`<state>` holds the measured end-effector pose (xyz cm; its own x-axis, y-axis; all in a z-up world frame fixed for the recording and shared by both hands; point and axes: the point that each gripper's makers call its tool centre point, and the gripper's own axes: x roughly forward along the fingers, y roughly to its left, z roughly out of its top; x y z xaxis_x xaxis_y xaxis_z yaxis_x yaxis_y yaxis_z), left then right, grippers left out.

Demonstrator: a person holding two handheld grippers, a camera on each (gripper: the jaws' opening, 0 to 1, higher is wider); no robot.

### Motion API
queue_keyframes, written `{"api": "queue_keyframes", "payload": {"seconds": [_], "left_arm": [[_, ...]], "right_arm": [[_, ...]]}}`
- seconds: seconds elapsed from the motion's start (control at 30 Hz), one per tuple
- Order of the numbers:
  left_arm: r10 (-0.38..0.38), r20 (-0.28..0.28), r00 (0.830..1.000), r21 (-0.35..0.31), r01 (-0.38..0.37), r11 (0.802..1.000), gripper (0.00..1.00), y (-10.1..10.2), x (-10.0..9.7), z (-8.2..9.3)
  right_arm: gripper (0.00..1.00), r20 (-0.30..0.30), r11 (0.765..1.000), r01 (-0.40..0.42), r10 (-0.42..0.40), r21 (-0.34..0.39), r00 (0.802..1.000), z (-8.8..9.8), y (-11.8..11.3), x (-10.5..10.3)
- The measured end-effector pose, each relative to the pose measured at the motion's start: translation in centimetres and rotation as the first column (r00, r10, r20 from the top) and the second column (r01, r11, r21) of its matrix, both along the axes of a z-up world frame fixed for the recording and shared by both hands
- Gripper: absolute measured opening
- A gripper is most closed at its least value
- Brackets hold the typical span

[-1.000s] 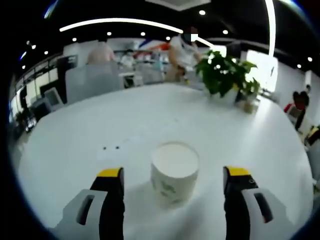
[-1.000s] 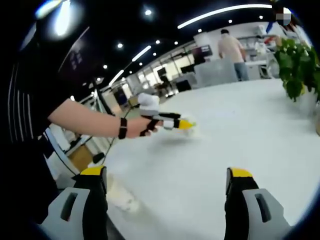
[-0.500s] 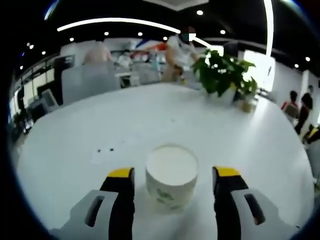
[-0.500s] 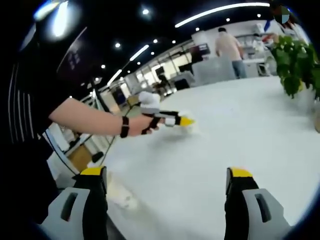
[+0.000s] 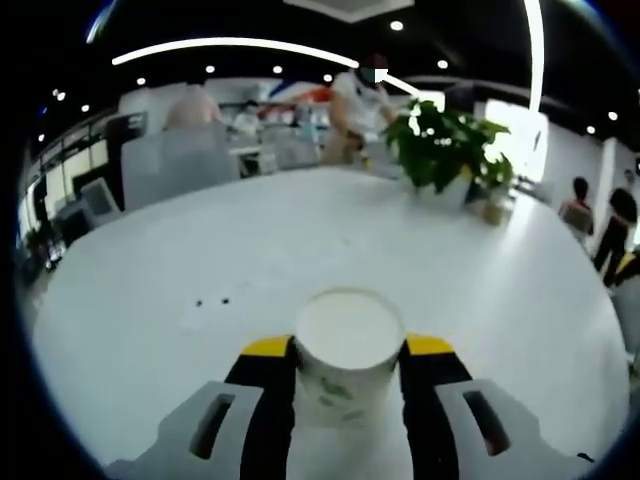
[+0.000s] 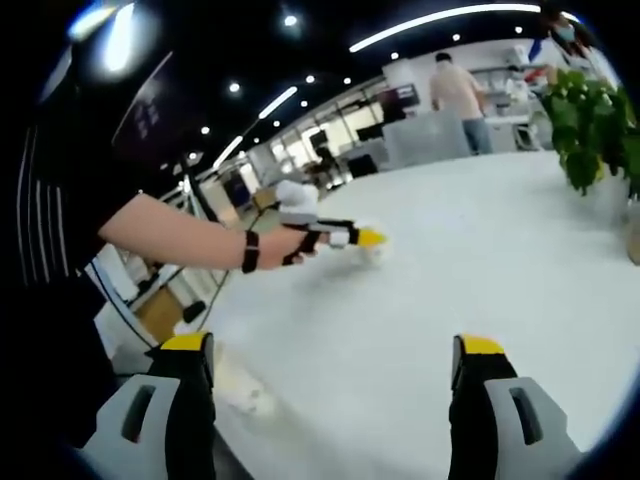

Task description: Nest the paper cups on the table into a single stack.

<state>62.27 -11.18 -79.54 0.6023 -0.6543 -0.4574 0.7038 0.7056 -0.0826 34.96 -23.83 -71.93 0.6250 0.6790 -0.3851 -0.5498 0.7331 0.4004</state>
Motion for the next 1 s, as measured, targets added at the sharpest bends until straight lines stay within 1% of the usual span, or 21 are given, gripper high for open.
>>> {"api": "queue_keyframes", "payload": {"seconds": [0.13, 0.23, 0.57, 0.77, 0.9, 1.0], "left_arm": [[-0.008, 0.001, 1.0, 0.0, 0.008, 1.0, 0.39, -0.1, -0.2, 0.0], [-0.023, -0.005, 1.0, -0.013, 0.023, 1.0, 0.39, -0.4, -0.5, 0.1], [-0.056, 0.011, 0.998, -0.04, 0.057, 0.998, 0.38, -1.2, -1.3, 1.5], [-0.063, 0.017, 0.998, -0.048, 0.064, 0.997, 0.38, -1.3, -1.8, 2.7], [-0.06, 0.017, 0.998, -0.058, 0.061, 0.996, 0.38, -0.9, -2.0, 3.8], [-0.054, 0.026, 0.998, -0.063, 0.055, 0.997, 0.38, -0.4, -2.1, 5.1]], "right_arm": [[0.97, -0.001, 1.0, -0.001, 0.001, 0.001, 1.0, 0.0, 0.1, 0.0], [0.97, 0.001, 1.0, -0.002, 0.002, 0.002, 1.0, 0.0, 0.2, -0.1], [0.97, 0.004, 1.0, -0.005, 0.005, -0.002, 1.0, 0.3, 0.1, -0.3], [0.97, 0.017, 1.0, -0.007, 0.007, -0.005, 1.0, 1.0, 0.1, -0.5], [0.97, 0.025, 1.0, -0.008, 0.008, -0.002, 1.0, 1.4, 0.2, -0.7], [0.97, 0.034, 1.0, -0.007, 0.007, 0.002, 0.999, 1.7, 0.3, -0.8]]}}
